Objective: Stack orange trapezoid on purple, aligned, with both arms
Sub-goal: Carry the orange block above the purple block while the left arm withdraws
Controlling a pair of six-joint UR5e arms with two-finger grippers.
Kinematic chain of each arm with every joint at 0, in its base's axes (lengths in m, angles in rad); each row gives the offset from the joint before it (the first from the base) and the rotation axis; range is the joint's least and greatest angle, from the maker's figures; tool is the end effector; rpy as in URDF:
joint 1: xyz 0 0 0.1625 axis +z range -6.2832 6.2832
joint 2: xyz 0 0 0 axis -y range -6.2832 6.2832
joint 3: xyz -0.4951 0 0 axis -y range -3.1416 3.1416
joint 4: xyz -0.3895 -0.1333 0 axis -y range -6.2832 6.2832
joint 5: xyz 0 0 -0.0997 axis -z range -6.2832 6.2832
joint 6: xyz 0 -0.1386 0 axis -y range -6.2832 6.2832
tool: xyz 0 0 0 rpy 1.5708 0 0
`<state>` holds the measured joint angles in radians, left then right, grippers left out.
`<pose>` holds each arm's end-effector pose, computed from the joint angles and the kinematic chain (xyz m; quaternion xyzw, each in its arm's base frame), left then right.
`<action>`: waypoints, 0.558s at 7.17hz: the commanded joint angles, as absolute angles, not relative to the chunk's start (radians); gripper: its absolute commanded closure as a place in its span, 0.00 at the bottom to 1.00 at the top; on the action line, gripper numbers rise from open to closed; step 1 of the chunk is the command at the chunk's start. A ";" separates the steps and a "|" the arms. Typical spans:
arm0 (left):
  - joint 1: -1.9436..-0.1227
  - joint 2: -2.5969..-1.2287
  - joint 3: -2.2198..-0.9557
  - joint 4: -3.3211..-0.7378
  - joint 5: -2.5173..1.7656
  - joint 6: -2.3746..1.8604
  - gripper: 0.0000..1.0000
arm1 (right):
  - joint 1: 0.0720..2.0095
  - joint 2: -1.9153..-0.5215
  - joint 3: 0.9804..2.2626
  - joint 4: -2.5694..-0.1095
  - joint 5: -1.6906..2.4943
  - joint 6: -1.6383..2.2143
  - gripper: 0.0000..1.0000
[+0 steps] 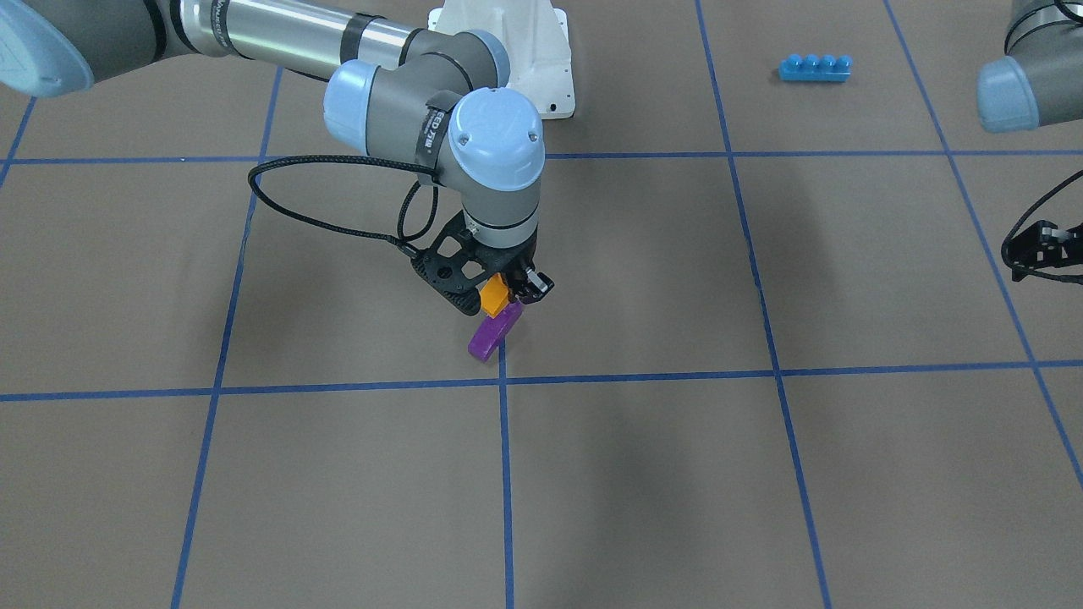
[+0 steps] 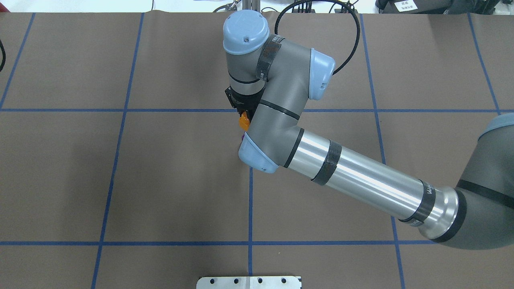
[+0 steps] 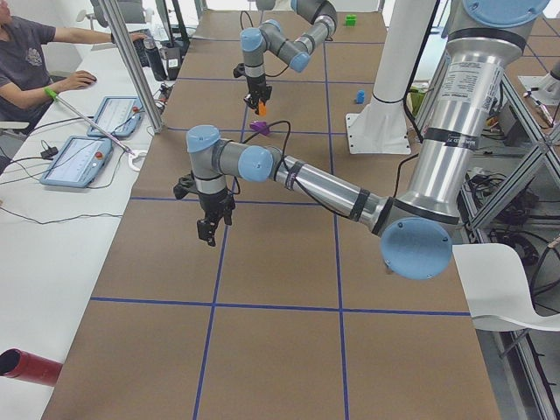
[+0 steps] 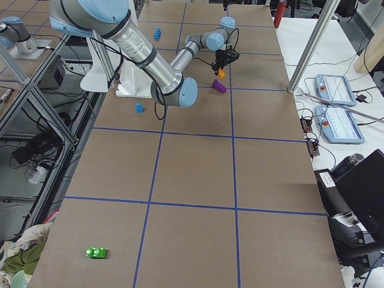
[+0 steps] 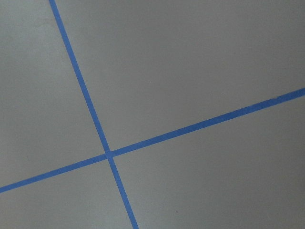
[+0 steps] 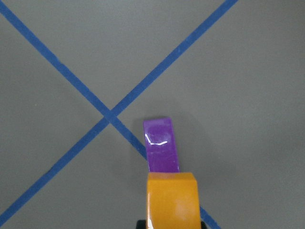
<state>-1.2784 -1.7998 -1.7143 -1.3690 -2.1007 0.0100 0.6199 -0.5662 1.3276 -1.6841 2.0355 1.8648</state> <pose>0.1106 -0.5868 0.6038 0.0447 0.2699 0.1669 0.9473 -0.6538 -0.5541 0.1979 -0.1651 -0.3412 0.3412 0.8602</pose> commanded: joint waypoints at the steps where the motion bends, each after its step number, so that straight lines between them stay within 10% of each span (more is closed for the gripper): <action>1: -1.279 -1.796 -1.713 -1.370 -2.105 0.011 0.00 | 0.615 -0.569 1.306 -1.662 2.034 1.864 1.00; 4: -1.279 -1.795 -1.713 -1.370 -2.105 0.012 0.00 | 0.615 -0.569 1.272 -1.600 2.036 1.904 1.00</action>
